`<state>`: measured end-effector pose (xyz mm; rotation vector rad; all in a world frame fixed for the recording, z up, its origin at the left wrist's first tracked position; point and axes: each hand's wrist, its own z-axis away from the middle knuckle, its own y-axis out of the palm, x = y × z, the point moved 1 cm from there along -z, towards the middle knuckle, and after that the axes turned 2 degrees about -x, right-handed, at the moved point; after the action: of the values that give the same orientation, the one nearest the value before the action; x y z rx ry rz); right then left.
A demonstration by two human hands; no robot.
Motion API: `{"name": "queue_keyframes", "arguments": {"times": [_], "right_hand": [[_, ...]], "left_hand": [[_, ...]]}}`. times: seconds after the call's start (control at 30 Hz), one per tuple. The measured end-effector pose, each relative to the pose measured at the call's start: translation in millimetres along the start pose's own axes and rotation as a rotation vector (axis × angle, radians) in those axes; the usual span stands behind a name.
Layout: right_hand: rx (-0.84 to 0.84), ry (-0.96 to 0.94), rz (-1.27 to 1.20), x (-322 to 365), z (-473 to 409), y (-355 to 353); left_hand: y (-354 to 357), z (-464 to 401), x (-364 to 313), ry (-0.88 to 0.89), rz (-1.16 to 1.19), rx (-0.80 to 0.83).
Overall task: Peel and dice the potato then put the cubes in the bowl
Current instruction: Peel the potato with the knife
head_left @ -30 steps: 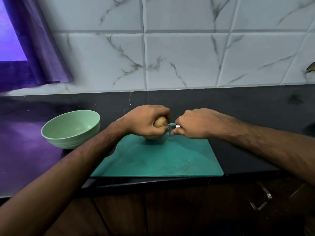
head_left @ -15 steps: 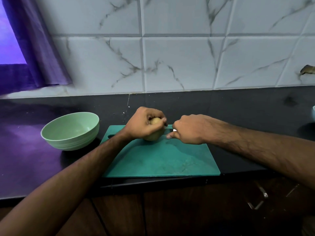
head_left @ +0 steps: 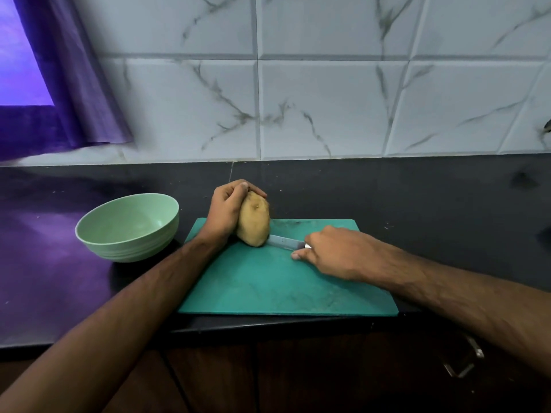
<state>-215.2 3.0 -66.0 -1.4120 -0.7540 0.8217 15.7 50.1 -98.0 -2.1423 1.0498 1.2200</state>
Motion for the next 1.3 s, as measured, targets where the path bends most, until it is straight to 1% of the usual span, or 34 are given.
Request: {"name": "queue_keyframes", "arguments": {"times": [0.07, 0.17, 0.27, 0.33, 0.37, 0.47, 0.57, 0.73, 0.8, 0.87, 0.97, 1.07, 1.2, 1.3], "right_hand": [[0.052, 0.008, -0.024, -4, 1, -4], [0.2, 0.002, -0.09, -23, 10, -14], [0.34, 0.025, -0.148, -54, 25, -27], [0.386, 0.068, -0.249, -76, 35, -37], [0.377, 0.095, -0.297, -87, 37, -41], [0.256, 0.206, -0.467, -110, 38, -46], [0.099, 0.263, -0.737, -112, 27, -32], [-0.21, 0.227, -1.314, -95, -9, 4], [-0.316, 0.237, -1.472, -89, -22, 14], [-0.397, 0.245, -1.563, -87, -31, 23], [-0.468, 0.233, -1.703, -93, -34, 33], [-0.49, 0.221, -1.83, -98, -33, 37], [-0.478, 0.208, -1.843, -100, -34, 39], [-0.474, 0.202, -1.835, -100, -34, 39]], "left_hand": [[0, 0, 0, -0.009, -0.009, 0.003], [4, 3, -2, -0.019, -0.027, 0.02], [7, 5, -6, -0.034, -0.102, 0.038], [6, 3, -6, -0.071, -0.18, 0.055], [4, 2, -6, -0.084, -0.227, 0.059], [3, 2, -5, -0.065, -0.436, 0.091], [7, 4, -3, -0.056, -0.666, 0.23], [8, 6, -7, -0.025, -0.768, 0.302], [9, 10, -11, 0.004, -0.822, 0.321], [9, 13, -14, 0.038, -0.872, 0.349], [7, 16, -18, 0.077, -0.892, 0.434], [2, 20, -20, 0.117, -0.916, 0.474], [-7, 29, -28, 0.156, -0.953, 0.501], [-21, 37, -38, 0.222, -0.998, 0.58]]}}
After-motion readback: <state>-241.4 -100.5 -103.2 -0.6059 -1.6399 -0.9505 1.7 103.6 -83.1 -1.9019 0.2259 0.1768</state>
